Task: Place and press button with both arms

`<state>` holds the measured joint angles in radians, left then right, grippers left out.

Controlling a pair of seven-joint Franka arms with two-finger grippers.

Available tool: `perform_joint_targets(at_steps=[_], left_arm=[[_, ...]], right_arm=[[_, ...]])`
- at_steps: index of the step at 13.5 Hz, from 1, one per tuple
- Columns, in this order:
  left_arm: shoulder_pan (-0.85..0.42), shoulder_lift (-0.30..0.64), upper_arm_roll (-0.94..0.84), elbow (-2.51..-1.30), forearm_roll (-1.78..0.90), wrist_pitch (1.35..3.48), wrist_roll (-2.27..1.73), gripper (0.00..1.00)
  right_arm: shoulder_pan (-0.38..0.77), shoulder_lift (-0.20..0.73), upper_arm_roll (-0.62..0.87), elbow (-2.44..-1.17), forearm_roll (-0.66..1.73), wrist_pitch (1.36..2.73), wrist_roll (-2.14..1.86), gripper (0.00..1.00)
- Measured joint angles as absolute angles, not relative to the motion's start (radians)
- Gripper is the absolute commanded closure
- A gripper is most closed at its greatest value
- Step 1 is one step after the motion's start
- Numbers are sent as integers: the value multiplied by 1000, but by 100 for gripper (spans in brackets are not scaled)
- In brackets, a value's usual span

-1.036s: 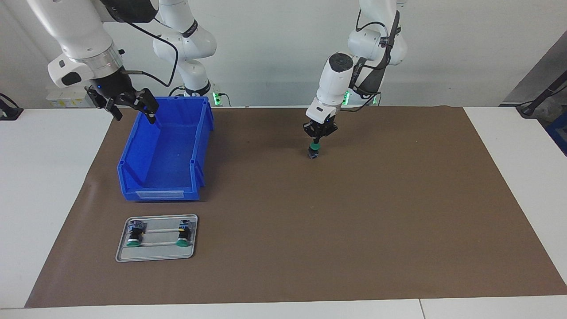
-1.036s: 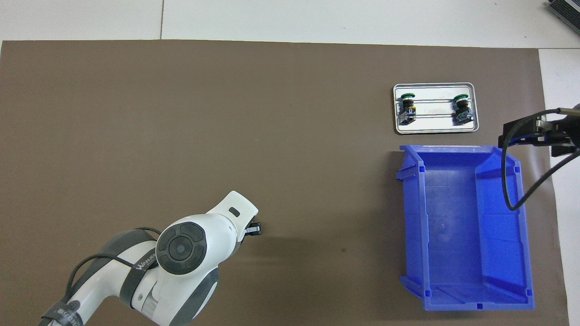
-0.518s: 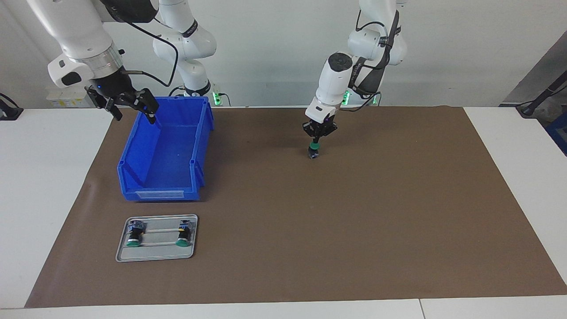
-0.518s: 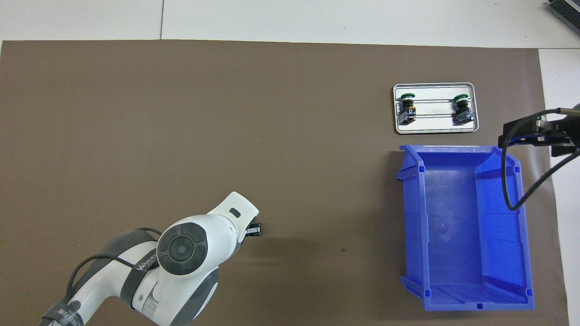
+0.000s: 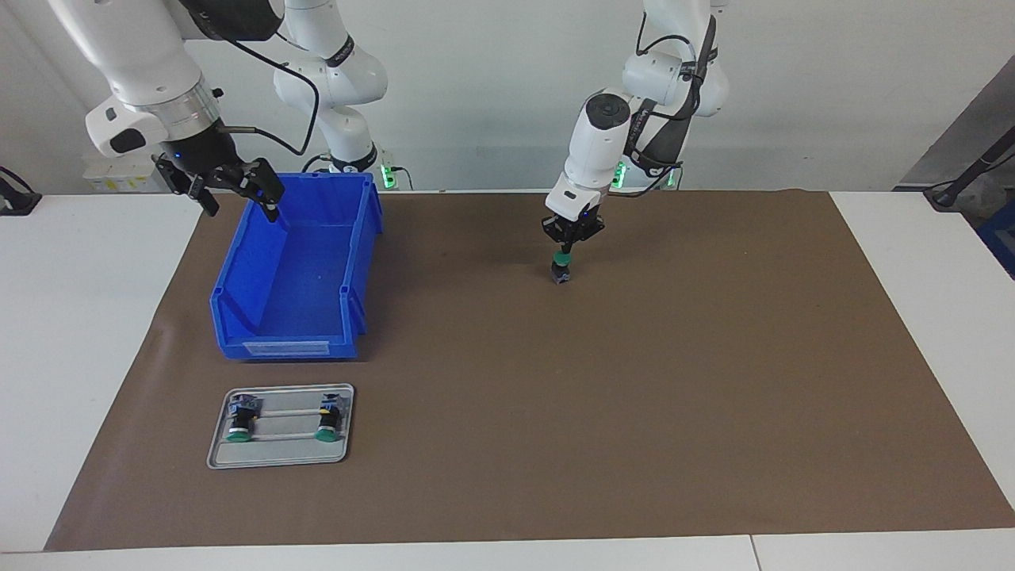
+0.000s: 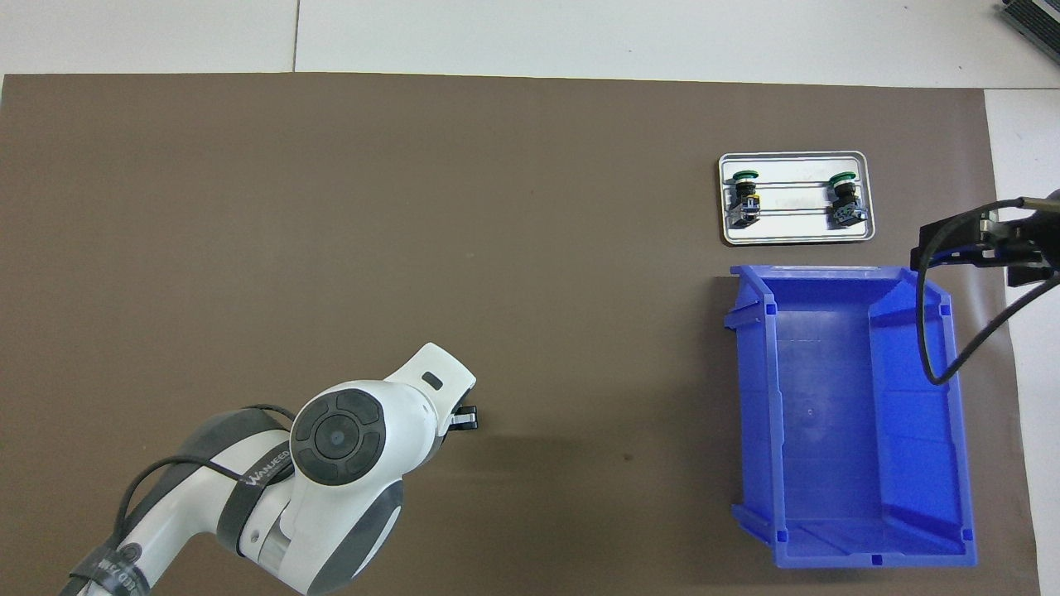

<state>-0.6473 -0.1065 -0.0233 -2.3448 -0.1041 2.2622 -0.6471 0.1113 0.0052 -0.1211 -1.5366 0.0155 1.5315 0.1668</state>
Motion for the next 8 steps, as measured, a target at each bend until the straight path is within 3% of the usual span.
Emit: perform_joint_targets(at_steps=[4, 8], left_arm=[[-627, -102, -16, -2251, -104, 2158, -644, 100], [-417, -104, -5, -2031, -104, 1934, -459, 100]], right_arm=[[111, 5, -121, -1537, 16, 1531, 167, 0], [111, 5, -121, -1537, 15, 1531, 167, 0]])
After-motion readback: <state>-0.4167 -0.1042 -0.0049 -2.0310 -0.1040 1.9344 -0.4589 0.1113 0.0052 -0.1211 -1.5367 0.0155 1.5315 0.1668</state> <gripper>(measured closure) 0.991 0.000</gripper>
